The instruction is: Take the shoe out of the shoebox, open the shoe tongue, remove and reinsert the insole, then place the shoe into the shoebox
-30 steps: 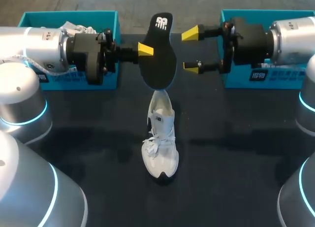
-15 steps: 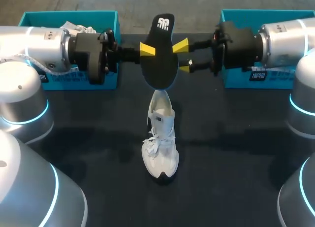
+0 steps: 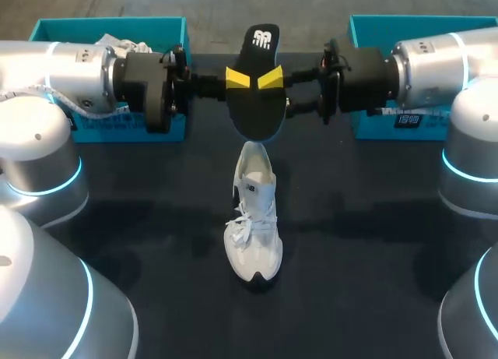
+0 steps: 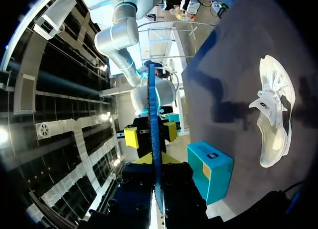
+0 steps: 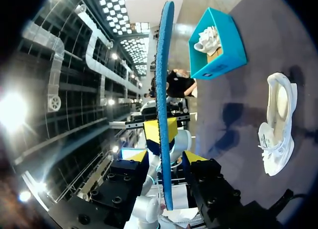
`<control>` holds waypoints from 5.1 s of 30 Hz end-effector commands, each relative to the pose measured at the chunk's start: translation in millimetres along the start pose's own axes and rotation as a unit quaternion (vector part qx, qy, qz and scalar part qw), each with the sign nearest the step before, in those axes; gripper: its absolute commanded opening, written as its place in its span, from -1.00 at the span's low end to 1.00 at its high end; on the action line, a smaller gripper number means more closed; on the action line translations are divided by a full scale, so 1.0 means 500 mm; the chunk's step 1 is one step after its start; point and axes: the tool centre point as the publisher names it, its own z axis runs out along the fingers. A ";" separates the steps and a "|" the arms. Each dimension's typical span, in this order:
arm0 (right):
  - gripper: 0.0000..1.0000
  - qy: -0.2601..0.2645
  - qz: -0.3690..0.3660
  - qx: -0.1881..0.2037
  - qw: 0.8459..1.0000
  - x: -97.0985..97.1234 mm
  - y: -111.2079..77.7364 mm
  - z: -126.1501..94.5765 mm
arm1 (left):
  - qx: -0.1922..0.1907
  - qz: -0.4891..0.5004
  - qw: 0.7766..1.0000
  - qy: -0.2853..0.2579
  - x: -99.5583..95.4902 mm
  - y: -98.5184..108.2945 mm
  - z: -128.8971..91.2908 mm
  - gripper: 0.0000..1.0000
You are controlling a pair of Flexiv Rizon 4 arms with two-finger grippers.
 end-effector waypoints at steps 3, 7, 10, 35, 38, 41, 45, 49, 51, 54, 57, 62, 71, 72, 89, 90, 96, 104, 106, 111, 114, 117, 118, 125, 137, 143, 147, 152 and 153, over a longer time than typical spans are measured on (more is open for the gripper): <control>-0.37 0.002 -0.001 0.000 1.000 -0.002 0.006 0.014 | -0.001 0.002 1.000 -0.002 0.000 0.002 0.005 -1.00; -0.59 0.003 -0.001 -0.001 1.000 -0.002 0.005 0.015 | -0.002 0.003 1.000 -0.003 -0.002 0.001 0.006 -1.00; -1.00 0.004 -0.002 -0.001 1.000 -0.002 0.005 0.016 | -0.003 0.002 1.000 -0.005 -0.002 0.002 0.005 -1.00; -1.00 -0.006 -0.007 -0.009 1.000 -0.001 0.000 -0.009 | 0.000 0.004 1.000 0.011 0.006 0.002 -0.033 1.00; -1.00 -0.010 -0.010 -0.014 1.000 0.001 -0.003 -0.018 | 0.008 0.005 1.000 0.025 0.014 -0.001 -0.048 1.00; -1.00 -0.015 -0.011 -0.021 1.000 0.002 -0.006 -0.027 | 0.016 0.006 0.999 0.041 0.028 -0.006 -0.064 1.00; -1.00 -0.018 -0.012 -0.025 0.999 0.005 -0.008 -0.033 | 0.025 0.006 0.998 0.064 0.052 -0.009 -0.087 1.00; -1.00 -0.021 -0.014 -0.028 0.999 0.007 -0.011 -0.036 | 0.028 0.006 0.997 0.077 0.066 -0.008 -0.103 1.00; -1.00 -0.023 -0.014 -0.031 0.999 0.007 -0.013 -0.037 | 0.026 -0.004 0.996 0.082 0.068 -0.007 -0.107 1.00; -1.00 -0.026 -0.013 -0.032 0.999 0.008 -0.014 -0.040 | 0.026 -0.004 0.996 0.082 0.068 -0.007 -0.107 1.00; -1.00 -0.034 -0.014 -0.032 0.999 0.010 -0.013 -0.045 | 0.026 -0.004 0.996 0.082 0.068 -0.007 -0.107 1.00; -1.00 -0.035 -0.020 -0.048 0.998 0.014 -0.014 -0.061 | 0.026 -0.004 0.996 0.082 0.068 -0.007 -0.107 1.00; -1.00 -0.031 -0.038 -0.040 0.998 0.017 -0.003 -0.071 | 0.023 0.001 0.996 0.090 0.072 -0.003 -0.111 1.00; -1.00 -0.031 -0.039 -0.039 0.998 0.017 -0.001 -0.072 | 0.044 0.013 0.994 0.103 0.078 0.001 -0.113 1.00; -1.00 -0.058 -0.115 0.005 0.992 0.023 0.013 -0.072 | 0.169 -0.024 0.968 0.182 0.187 0.052 -0.180 1.00; -1.00 -0.060 -0.133 0.013 0.989 0.021 0.017 -0.069 | 0.164 -0.024 0.967 0.191 0.194 0.056 -0.182 1.00; -1.00 -0.065 -0.162 0.026 0.984 -0.007 0.050 -0.056 | 0.159 -0.029 0.968 0.193 0.201 0.063 -0.188 1.00; -1.00 -0.066 -0.154 0.020 0.986 -0.013 0.056 -0.054 | 0.160 -0.035 0.965 0.204 0.210 0.061 -0.186 1.00; -1.00 -0.066 -0.154 0.020 0.986 -0.013 0.056 -0.054 | 0.159 -0.034 0.964 0.209 0.212 0.062 -0.188 1.00; -1.00 -0.066 -0.154 0.020 0.986 -0.013 0.056 -0.054 | 0.157 -0.036 0.964 0.212 0.215 0.070 -0.195 1.00; -1.00 -0.066 -0.154 0.020 0.986 -0.013 0.056 -0.054 | 0.156 -0.036 0.964 0.213 0.217 0.073 -0.197 1.00; -1.00 -0.066 -0.154 0.020 0.986 -0.013 0.056 -0.054 | 0.155 -0.035 0.965 0.209 0.217 0.076 -0.197 1.00; -1.00 -0.066 -0.154 0.020 0.986 -0.013 0.056 -0.054 | 0.156 -0.035 0.966 0.205 0.216 0.078 -0.197 1.00; -1.00 -0.067 -0.280 -0.016 0.957 -0.049 0.093 -0.037 | 0.173 -0.035 0.962 0.209 0.225 0.089 -0.201 1.00; -1.00 -0.078 -0.382 -0.020 0.921 -0.089 0.153 0.000 | 0.157 -0.029 0.963 0.217 0.262 0.123 -0.221 1.00; -1.00 -0.074 -0.391 -0.016 0.917 -0.131 0.179 0.019 | 0.145 -0.035 0.964 0.221 0.292 0.140 -0.220 1.00; -1.00 -0.081 -0.392 -0.009 0.916 -0.154 0.188 0.029 | 0.148 -0.037 0.963 0.222 0.304 0.148 -0.218 1.00; -1.00 -0.085 -0.403 -0.015 0.911 -0.176 0.201 0.028 | 0.174 -0.029 0.957 0.231 0.322 0.150 -0.209 1.00; -1.00 -0.087 -0.404 -0.015 0.910 -0.179 0.203 0.027 | 0.176 -0.028 0.956 0.232 0.325 0.150 -0.207 1.00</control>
